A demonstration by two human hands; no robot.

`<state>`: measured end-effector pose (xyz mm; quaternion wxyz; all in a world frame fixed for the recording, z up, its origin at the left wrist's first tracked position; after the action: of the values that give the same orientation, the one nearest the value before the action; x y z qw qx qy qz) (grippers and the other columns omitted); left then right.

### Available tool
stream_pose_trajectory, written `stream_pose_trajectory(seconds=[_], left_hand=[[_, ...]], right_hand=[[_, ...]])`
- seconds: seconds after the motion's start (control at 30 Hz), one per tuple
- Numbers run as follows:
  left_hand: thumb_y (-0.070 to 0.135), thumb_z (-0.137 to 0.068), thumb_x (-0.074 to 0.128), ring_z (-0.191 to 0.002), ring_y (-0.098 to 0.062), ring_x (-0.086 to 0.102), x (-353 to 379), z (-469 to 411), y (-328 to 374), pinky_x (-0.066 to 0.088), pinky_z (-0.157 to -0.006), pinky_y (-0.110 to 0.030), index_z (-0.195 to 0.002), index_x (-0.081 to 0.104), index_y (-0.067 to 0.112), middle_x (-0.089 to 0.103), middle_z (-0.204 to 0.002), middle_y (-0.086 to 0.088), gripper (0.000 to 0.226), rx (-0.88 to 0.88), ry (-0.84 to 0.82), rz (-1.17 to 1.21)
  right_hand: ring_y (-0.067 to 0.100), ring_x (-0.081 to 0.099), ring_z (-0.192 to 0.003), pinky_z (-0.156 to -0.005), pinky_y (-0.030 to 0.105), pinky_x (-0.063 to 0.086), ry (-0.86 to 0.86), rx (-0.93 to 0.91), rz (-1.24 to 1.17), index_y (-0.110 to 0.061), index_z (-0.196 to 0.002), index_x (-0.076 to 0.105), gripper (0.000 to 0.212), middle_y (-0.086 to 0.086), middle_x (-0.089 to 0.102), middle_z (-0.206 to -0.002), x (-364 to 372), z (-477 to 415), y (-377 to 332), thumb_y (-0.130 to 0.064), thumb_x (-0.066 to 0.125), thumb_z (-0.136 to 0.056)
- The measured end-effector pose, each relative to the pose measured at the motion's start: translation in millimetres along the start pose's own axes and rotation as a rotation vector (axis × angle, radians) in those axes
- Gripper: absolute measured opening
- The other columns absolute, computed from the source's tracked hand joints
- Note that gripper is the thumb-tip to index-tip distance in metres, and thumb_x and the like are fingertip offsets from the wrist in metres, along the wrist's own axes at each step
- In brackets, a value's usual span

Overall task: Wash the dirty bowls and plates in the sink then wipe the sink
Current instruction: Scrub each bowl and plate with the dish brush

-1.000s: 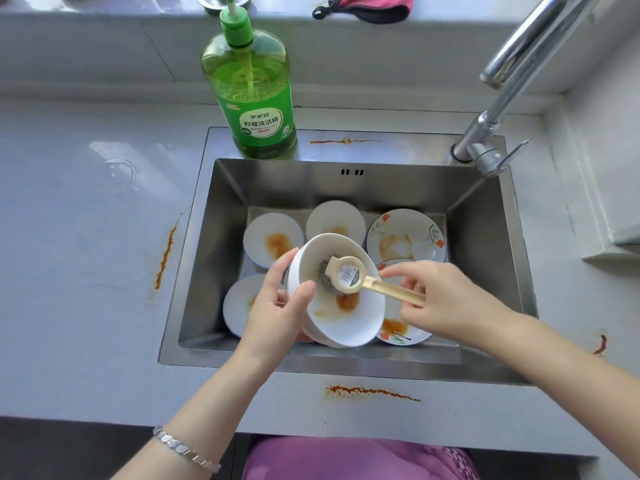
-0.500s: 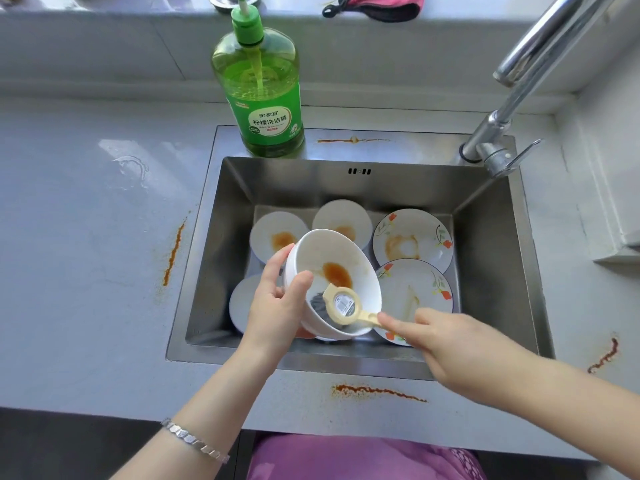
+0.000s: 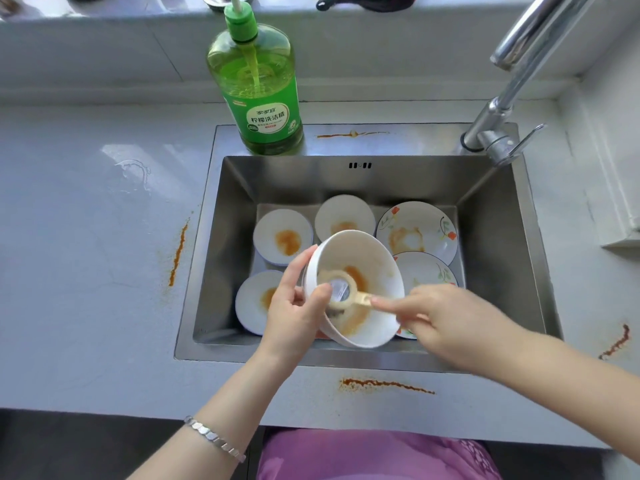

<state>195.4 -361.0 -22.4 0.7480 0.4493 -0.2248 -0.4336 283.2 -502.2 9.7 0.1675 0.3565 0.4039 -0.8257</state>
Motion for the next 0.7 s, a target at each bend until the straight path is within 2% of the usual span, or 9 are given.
stream_pose_trajectory(seconds=[0.07, 0.13, 0.2, 0.27, 0.37, 0.43, 0.57, 0.63, 0.7], left_hand=[[0.016, -0.08, 0.059, -0.066, 0.0, 0.064, -7.5, -2.0, 2.0, 0.058, -0.059, -0.031, -0.118, 0.049, 0.039, 0.067, -0.075, 0.018, 0.045, -0.006, 0.015, 0.018], [0.008, -0.089, 0.054, -0.062, 0.003, 0.064, -19.0, -6.3, 3.5, 0.057, -0.065, -0.043, -0.127, 0.047, 0.03, 0.064, -0.065, 0.027, 0.044, -0.002, 0.066, 0.021], [0.01, -0.09, 0.053, -0.063, -0.001, 0.064, -18.0, -7.4, 4.7, 0.058, -0.066, -0.044, -0.129, 0.047, 0.028, 0.064, -0.065, 0.026, 0.043, 0.004, 0.073, -0.002], [0.007, -0.092, 0.049, -0.063, 0.0, 0.064, -7.4, -4.8, 3.0, 0.058, -0.059, -0.036, -0.129, 0.048, 0.029, 0.065, -0.066, 0.025, 0.044, -0.021, 0.051, -0.011], [0.005, -0.093, 0.044, -0.059, 0.002, 0.064, -3.2, -1.1, 3.6, 0.057, -0.051, -0.032, -0.129, 0.047, 0.03, 0.066, -0.068, 0.016, 0.044, -0.073, 0.046, 0.024], [0.007, -0.093, 0.045, -0.056, 0.003, 0.064, -13.2, -3.6, 8.1, 0.058, -0.051, -0.037, -0.128, 0.046, 0.031, 0.06, -0.078, 0.01, 0.042, -0.079, 0.091, 0.04], [0.009, -0.093, 0.045, -0.067, -0.007, 0.067, -8.7, -6.0, 6.7, 0.059, -0.058, -0.042, -0.128, 0.048, 0.032, 0.06, -0.087, 0.01, 0.042, -0.089, 0.071, 0.006], [0.01, -0.092, 0.044, -0.08, -0.012, 0.065, -1.0, -4.2, 3.1, 0.058, -0.072, -0.048, -0.125, 0.051, 0.035, 0.062, -0.092, 0.011, 0.042, -0.117, 0.038, -0.006], [0.011, -0.093, 0.044, -0.075, -0.011, 0.065, -3.7, -6.0, 5.0, 0.058, -0.07, -0.05, -0.126, 0.05, 0.036, 0.06, -0.092, 0.01, 0.041, -0.133, 0.043, 0.019]], right_hand=[[0.016, 0.046, -0.083, -0.074, 0.029, 0.041, 0.034, 0.098, 0.136, -0.064, -0.127, 0.017, 0.058, -0.01, 0.042, -0.077, -7.5, 0.2, 19.2, -0.02, 0.036, -0.096], [0.018, 0.052, -0.087, -0.075, 0.032, 0.045, -0.031, 0.138, 0.147, -0.06, -0.133, 0.024, 0.057, -0.006, 0.047, -0.082, 2.6, 11.8, 22.9, -0.018, 0.035, -0.096], [0.019, 0.055, -0.084, -0.073, 0.031, 0.045, -0.091, 0.058, -0.05, -0.055, -0.131, 0.035, 0.054, 0.002, 0.058, -0.089, 16.8, 18.9, -4.1, -0.015, 0.037, -0.096], [0.021, 0.056, -0.081, -0.068, 0.028, 0.041, -0.034, 0.005, -0.178, -0.053, -0.126, 0.045, 0.049, 0.003, 0.064, -0.09, 14.9, 8.2, -18.5, -0.016, 0.041, -0.095], [0.021, 0.053, -0.088, -0.071, 0.03, 0.039, 0.058, 0.152, -0.016, -0.055, -0.129, 0.042, 0.05, -0.007, 0.057, -0.088, -2.4, -11.1, 10.4, -0.017, 0.039, -0.095], [0.019, 0.049, -0.08, -0.071, 0.035, 0.043, -0.008, 0.182, 0.109, -0.056, -0.13, 0.039, 0.053, -0.011, 0.051, -0.077, -1.4, -3.8, 20.9, -0.017, 0.036, -0.095], [0.009, 0.045, -0.053, -0.059, 0.026, 0.042, -0.099, 0.07, -0.188, -0.055, -0.121, 0.049, 0.045, -0.002, 0.065, -0.084, 11.2, 4.5, -15.3, -0.02, 0.041, -0.095], [0.01, 0.043, -0.057, -0.057, 0.023, 0.036, -0.006, 0.125, -0.146, -0.054, -0.123, 0.049, 0.044, -0.005, 0.058, -0.082, -0.5, -10.1, -2.4, -0.02, 0.042, -0.095], [0.016, 0.042, -0.069, -0.061, 0.029, 0.038, 0.049, 0.217, 0.019, -0.056, -0.125, 0.046, 0.048, -0.009, 0.052, -0.076, -8.7, -13.8, 18.3, -0.019, 0.039, -0.095]])
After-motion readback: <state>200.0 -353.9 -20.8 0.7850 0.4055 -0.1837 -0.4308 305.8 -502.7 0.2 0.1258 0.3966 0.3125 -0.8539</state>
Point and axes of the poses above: each hand's wrist, its own z-axis away from the middle knuckle, its own x-axis out of the palm, y = z × x, the point moved 7 cm from there along -z, towards the middle knuckle
